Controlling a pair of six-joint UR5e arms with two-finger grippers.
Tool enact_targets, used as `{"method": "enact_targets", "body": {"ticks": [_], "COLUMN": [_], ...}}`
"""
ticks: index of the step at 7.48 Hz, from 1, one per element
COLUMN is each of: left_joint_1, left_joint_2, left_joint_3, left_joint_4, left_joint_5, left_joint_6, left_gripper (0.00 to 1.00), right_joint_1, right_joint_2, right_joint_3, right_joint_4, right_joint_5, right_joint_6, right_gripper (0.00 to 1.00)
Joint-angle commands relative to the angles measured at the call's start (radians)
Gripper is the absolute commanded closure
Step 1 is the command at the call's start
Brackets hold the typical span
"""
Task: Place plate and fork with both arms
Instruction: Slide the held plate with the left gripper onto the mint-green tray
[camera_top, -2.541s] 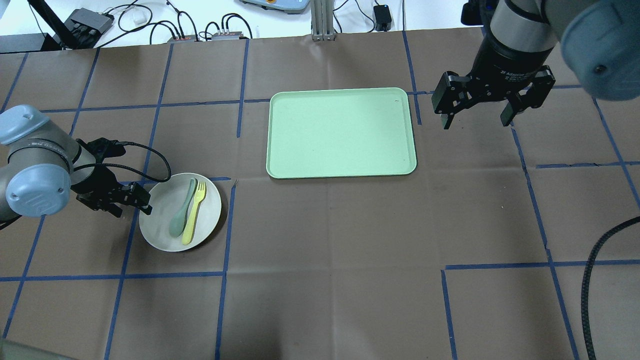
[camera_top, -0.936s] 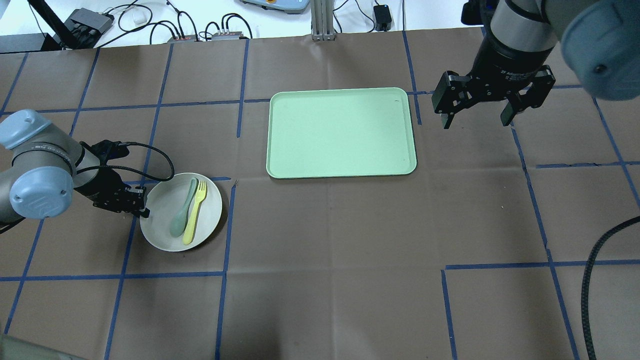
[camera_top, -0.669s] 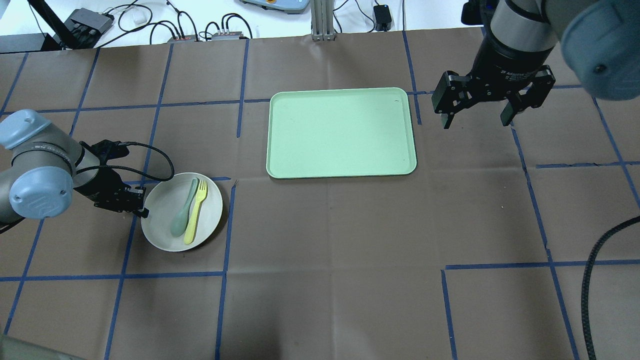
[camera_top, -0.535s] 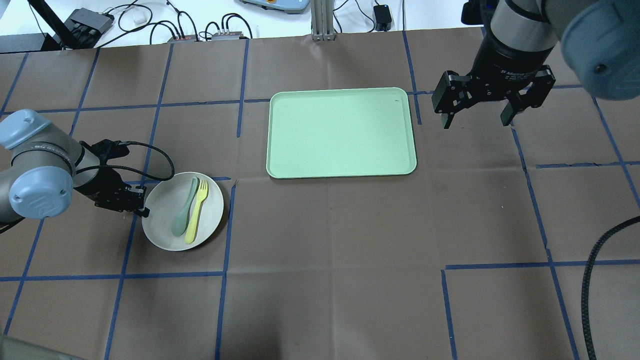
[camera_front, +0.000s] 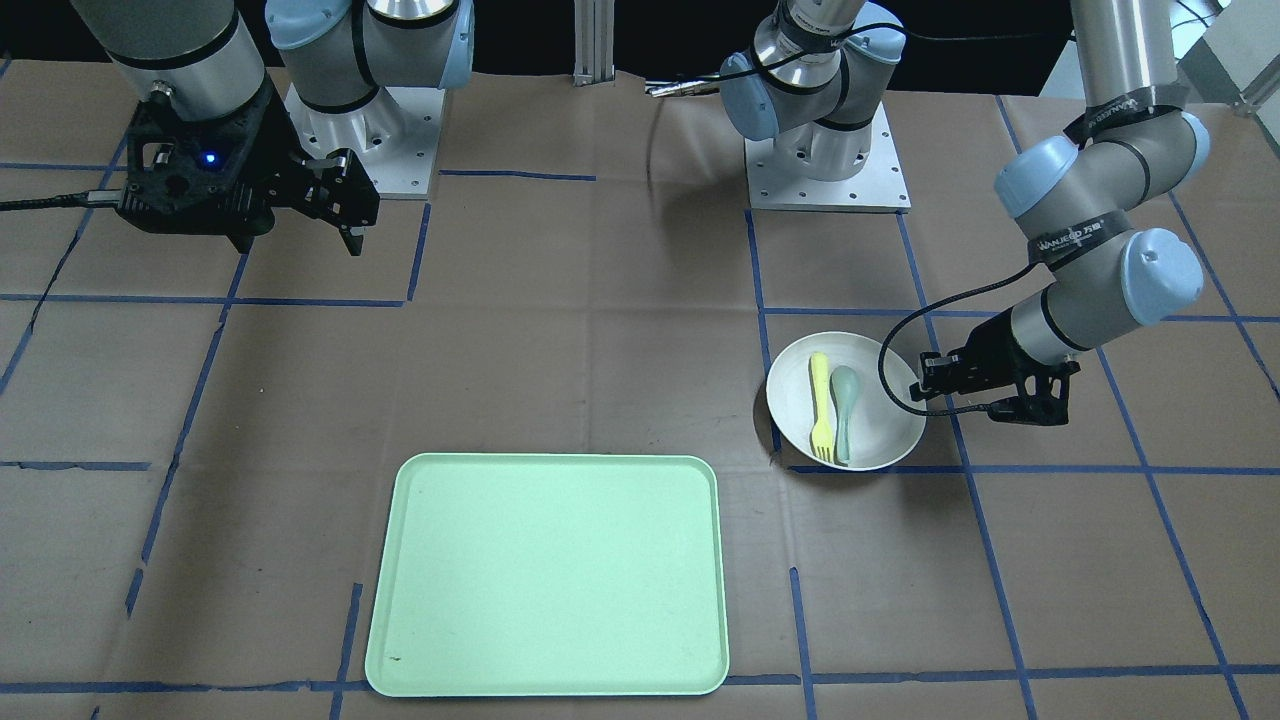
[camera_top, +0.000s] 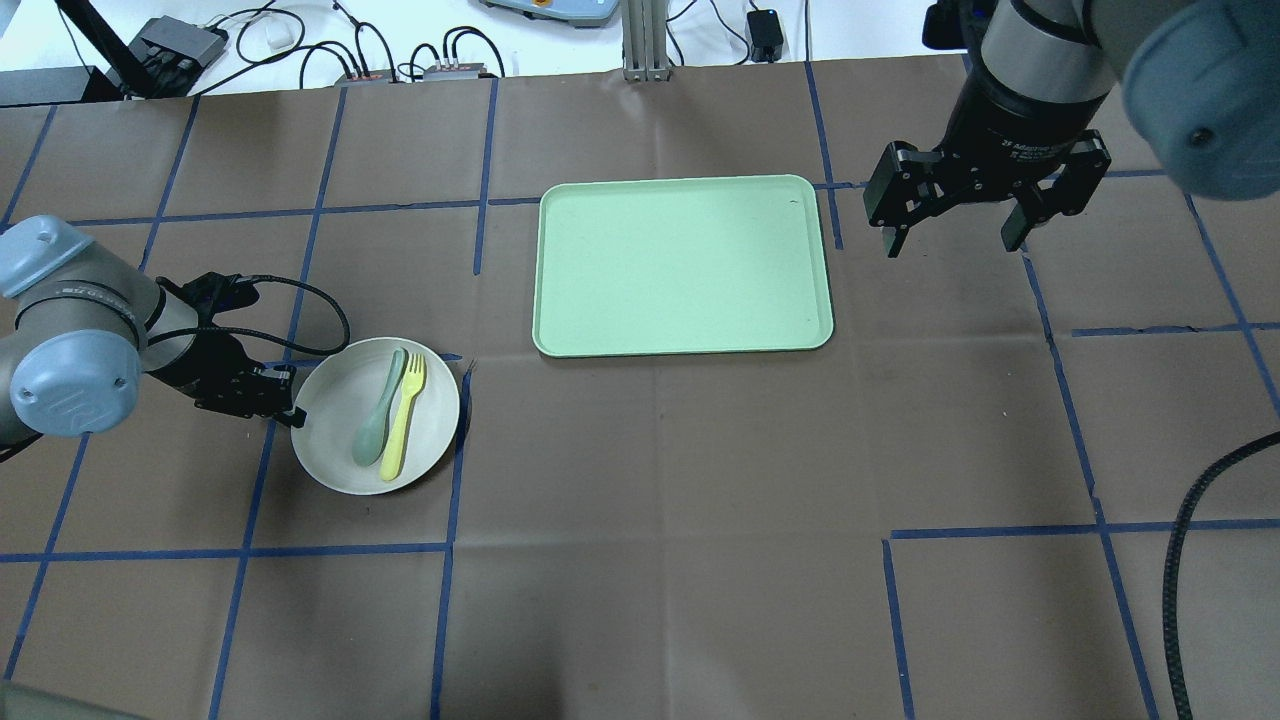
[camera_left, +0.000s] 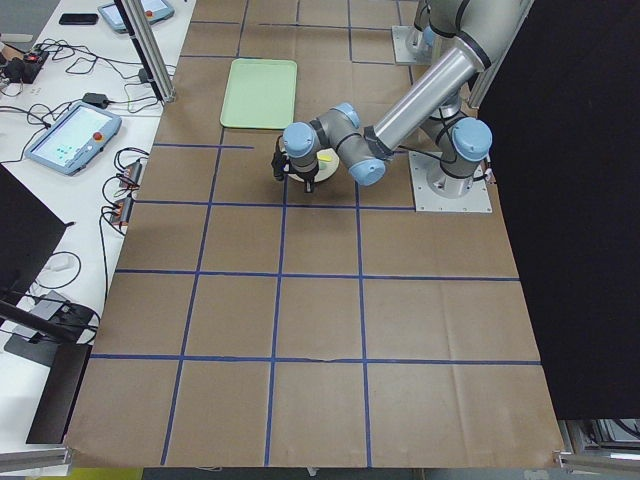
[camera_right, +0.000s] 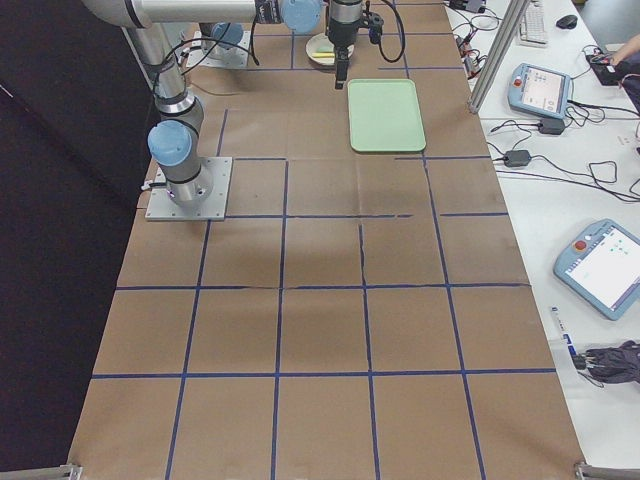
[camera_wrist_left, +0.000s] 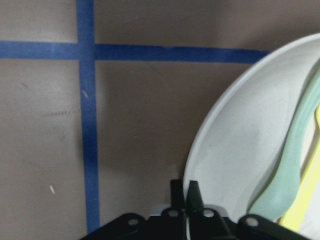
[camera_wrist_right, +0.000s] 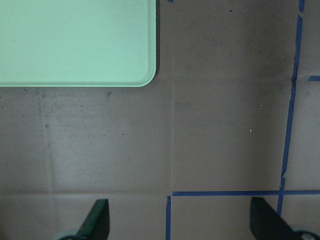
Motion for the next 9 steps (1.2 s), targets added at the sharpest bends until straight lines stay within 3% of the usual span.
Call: {"method": "enact_targets", "body": {"ticks": [1,3,5,9], "left_joint_1": [-0.004,-0.024,-0.117,-0.313], "left_joint_2": [0.025,0.077,0.093,0.018], "left_joint_3": [0.000,0.002,0.013,0.104], "left_joint_4": [-0.033,-0.050,-0.043,0.012], "left_joint_5": [-0.053,-0.052,-0.057,-0.064], "left_joint_6": [-0.046,-0.167,-0.314,-0.665], "left_gripper": [1.00,1.00,1.00,1.00], "right_joint_1": [0.000,0.000,0.000,0.000], "right_joint_2": [0.000,0.000,0.000,0.000], "right_joint_3": [0.000,0.000,0.001,0.000], "right_joint_4": [0.000,0.000,0.000,0.000], "right_joint_5": [0.001,-0.001,-0.001,-0.001], "right_joint_6": [0.000,0.000,0.000,0.000], "right_gripper": [0.00,0.00,0.00,0.00]}}
